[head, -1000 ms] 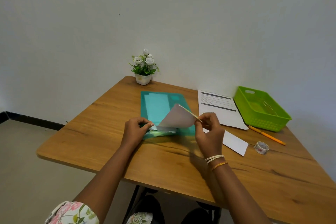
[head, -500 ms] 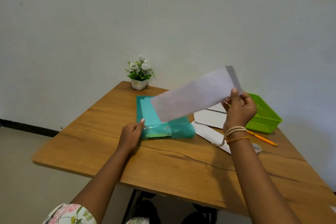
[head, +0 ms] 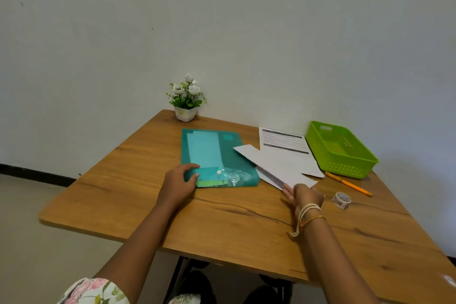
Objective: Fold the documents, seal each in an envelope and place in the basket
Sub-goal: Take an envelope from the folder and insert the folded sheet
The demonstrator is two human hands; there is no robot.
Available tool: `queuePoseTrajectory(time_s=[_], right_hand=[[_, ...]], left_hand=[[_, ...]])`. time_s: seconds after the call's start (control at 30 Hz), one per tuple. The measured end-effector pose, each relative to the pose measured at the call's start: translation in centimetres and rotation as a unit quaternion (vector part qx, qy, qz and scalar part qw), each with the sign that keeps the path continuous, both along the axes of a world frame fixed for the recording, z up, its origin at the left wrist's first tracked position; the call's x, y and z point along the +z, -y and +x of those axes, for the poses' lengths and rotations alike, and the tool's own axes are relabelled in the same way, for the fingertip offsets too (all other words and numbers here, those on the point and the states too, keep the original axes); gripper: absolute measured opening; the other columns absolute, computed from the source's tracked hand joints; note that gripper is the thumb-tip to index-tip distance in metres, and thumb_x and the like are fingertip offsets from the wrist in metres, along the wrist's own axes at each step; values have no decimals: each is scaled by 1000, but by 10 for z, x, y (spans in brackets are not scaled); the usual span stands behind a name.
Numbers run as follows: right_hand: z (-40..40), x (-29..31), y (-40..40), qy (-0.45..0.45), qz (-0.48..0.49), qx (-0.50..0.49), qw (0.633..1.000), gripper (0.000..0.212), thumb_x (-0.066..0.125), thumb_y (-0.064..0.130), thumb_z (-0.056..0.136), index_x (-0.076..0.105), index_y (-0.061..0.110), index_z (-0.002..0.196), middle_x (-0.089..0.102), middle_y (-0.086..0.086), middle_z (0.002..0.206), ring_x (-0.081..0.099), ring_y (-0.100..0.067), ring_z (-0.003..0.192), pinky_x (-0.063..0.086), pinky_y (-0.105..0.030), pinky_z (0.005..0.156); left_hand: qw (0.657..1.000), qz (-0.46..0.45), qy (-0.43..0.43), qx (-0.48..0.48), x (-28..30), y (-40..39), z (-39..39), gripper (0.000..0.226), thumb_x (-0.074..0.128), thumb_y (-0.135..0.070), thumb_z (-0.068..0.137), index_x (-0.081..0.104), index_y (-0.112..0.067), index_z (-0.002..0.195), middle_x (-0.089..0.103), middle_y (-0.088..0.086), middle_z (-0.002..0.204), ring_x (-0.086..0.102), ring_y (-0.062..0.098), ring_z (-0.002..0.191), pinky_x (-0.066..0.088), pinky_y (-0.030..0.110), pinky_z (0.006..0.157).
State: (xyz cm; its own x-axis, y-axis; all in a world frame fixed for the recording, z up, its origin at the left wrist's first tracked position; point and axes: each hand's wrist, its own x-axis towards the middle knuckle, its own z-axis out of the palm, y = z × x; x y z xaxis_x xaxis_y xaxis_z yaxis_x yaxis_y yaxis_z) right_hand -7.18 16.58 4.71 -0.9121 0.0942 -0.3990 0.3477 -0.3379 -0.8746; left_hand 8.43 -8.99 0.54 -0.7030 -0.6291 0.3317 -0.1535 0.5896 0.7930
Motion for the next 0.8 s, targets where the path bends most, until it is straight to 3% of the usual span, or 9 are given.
queuePoseTrajectory(time_s=[0.07, 0.13, 0.2, 0.27, 0.33, 0.43, 0.6, 0.7, 0.8], right_hand=[[0, -5, -4, 21, 44, 41, 998, 72, 38, -16, 87, 13, 7, 150, 48, -27, 134, 69, -39, 91, 60, -37, 54], [1, -8, -6, 15, 143, 94, 985, 60, 48, -7, 87, 27, 2, 143, 63, -24, 110, 71, -31, 66, 56, -33, 42], [1, -9, -6, -5, 281, 128, 951, 50, 59, 11, 84, 40, -6, 127, 69, -19, 88, 67, -26, 50, 54, -31, 43], [7, -6, -7, -56, 427, 127, 894, 61, 64, 29, 79, 35, -3, 123, 69, -18, 97, 69, -34, 76, 57, -38, 65], [18, 0, -2, -128, 527, 92, 835, 60, 63, 33, 84, 32, 3, 125, 65, -19, 107, 63, -39, 98, 49, -40, 78], [39, 4, 23, -275, 560, 106, 774, 50, 59, 29, 89, 35, 16, 131, 65, -10, 107, 63, -30, 96, 51, -38, 80], [53, -15, 74, -479, 530, 283, 640, 36, 56, 23, 90, 53, 21, 126, 55, 0, 123, 54, -17, 111, 48, -30, 95], [55, -17, 101, -515, 532, 341, 580, 39, 52, 25, 94, 49, 19, 132, 54, -2, 131, 51, -18, 118, 42, -31, 101], [46, -8, 124, -480, 564, 397, 541, 45, 47, 29, 98, 39, 20, 142, 48, -4, 143, 44, -22, 130, 34, -40, 110]], left_hand=[[1000, -4, 0, 15, -1, 0, -1, 27, 66, -17, 88, 69, -22, 114, 63, 8, 123, 57, 21, 114, 46, 27, 88], [999, -8, -5, 43, -1, 0, -1, 28, 65, -16, 88, 69, -19, 115, 64, 10, 123, 58, 22, 113, 46, 25, 84], [997, -7, -11, 73, 0, -1, 0, 29, 64, -14, 87, 68, -16, 116, 64, 11, 121, 59, 23, 111, 46, 24, 80], [995, -10, -15, 97, 1, -4, 0, 29, 63, -14, 86, 68, -14, 115, 63, 11, 119, 58, 24, 110, 46, 25, 78], [993, -15, -13, 115, 2, -5, 0, 29, 63, -15, 86, 68, -14, 114, 64, 10, 117, 58, 23, 109, 47, 26, 77], [992, -27, -1, 125, 2, -5, -1, 28, 62, -17, 84, 67, -15, 112, 64, 9, 115, 57, 23, 108, 47, 29, 79], [990, -48, 22, 128, 3, -9, -1, 30, 61, -17, 85, 67, -15, 114, 62, 8, 116, 54, 22, 112, 44, 28, 80], [988, -78, 48, 122, 1, -9, -1, 31, 59, -20, 86, 66, -17, 116, 61, 5, 116, 50, 19, 112, 45, 29, 82], [987, -84, 58, 125, 0, -9, -1, 31, 59, -22, 87, 65, -18, 118, 60, 4, 116, 49, 16, 111, 47, 27, 80]])
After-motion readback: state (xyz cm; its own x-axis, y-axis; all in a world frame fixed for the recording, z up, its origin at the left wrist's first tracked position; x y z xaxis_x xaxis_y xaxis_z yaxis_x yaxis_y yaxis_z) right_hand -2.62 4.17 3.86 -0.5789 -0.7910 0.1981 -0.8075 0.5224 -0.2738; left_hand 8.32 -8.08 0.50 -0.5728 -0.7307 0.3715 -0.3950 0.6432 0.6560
